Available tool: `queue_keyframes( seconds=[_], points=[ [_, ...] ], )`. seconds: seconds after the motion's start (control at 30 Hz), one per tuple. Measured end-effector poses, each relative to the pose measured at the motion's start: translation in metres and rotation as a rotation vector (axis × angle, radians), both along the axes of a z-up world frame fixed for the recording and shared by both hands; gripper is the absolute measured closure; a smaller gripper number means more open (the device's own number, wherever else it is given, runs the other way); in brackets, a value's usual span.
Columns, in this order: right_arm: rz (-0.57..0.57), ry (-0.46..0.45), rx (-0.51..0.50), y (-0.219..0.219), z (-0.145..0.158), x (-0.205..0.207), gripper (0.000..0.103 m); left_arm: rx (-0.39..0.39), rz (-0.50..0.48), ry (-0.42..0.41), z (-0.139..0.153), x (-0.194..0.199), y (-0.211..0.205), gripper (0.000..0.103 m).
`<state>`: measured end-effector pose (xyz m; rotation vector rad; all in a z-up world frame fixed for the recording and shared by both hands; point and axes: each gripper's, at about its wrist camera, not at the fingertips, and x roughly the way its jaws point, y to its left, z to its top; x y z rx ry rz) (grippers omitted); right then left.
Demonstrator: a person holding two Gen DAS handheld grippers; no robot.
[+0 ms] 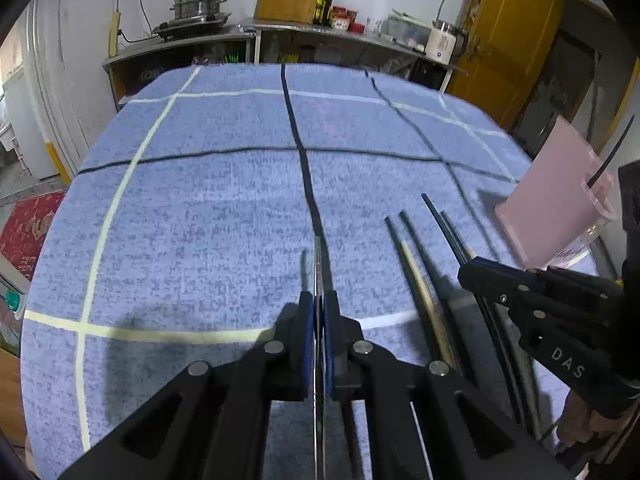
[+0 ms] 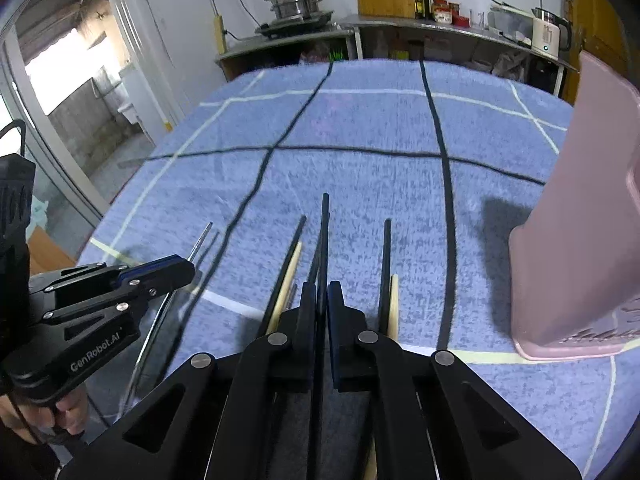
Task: Organize utensils
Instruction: 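Close the left gripper on a black chopstick while the right gripper grasps another, then lift both held chopsticks upright and carry them over the pink holder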
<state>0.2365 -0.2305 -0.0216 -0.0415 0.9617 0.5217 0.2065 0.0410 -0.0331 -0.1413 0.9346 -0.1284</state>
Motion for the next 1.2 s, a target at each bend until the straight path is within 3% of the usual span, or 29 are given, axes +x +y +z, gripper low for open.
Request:
queue_keyframes(
  seconds=[0.37, 0.6, 1.2],
  points=[
    [-0.032, -0.114, 0.098, -0.031, 0.063, -0.017, 0.098, -0.031, -0.022, -0.136, 0.067, -0.023, 0.002, 0.098],
    [-0.049, -0.181, 0.141, -0.047, 0.094, -0.033, 0.098, -0.039, -0.037, -0.183, 0.093, -0.035, -0.001, 0.098],
    [-0.100, -0.271, 0.213, -0.090, 0.134, -0.070, 0.098, -0.062, -0.108, -0.250, 0.139, -0.054, -0.031, 0.098]
  ],
)
